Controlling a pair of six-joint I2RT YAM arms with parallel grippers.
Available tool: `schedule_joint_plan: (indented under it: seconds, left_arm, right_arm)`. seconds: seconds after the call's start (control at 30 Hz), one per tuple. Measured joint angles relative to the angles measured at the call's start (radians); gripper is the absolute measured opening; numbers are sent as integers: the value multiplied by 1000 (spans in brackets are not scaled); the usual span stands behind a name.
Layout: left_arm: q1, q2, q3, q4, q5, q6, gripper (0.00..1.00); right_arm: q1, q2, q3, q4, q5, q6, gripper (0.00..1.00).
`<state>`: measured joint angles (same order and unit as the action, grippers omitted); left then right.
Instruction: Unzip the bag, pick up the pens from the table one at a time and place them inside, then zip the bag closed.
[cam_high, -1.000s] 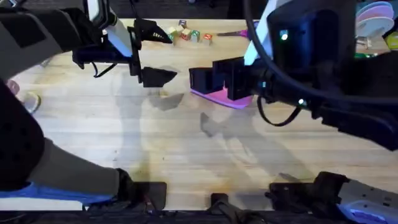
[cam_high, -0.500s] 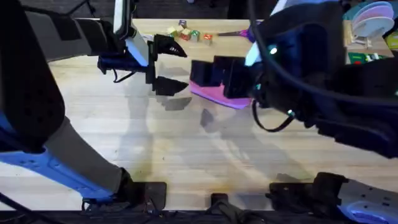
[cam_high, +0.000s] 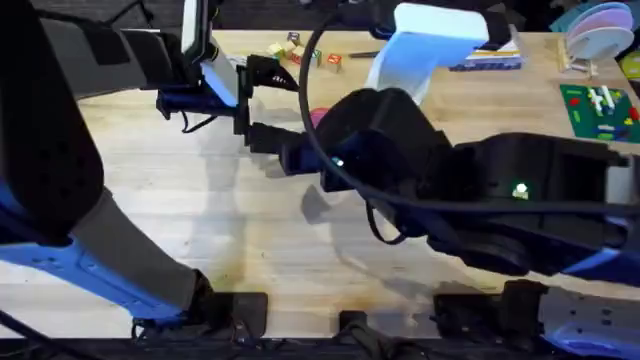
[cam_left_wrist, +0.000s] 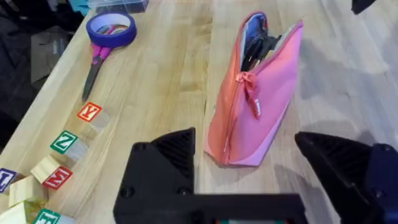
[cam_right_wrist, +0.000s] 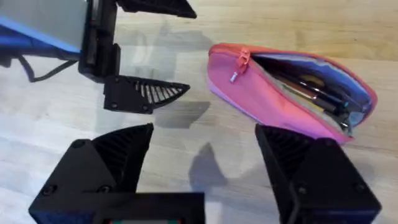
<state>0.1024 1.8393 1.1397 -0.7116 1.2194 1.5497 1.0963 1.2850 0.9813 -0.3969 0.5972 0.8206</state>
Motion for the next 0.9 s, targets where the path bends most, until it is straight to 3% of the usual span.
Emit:
schedule_joint_plan:
  seconds: [0.43,0.9]
  left_arm:
    - [0,0,0,0,0,0,993]
    - [0,0,0,0,0,0,993]
  right_arm:
    - [-2,1,0,0,31,57,998]
    - [-102,136,2,137,1,167,998]
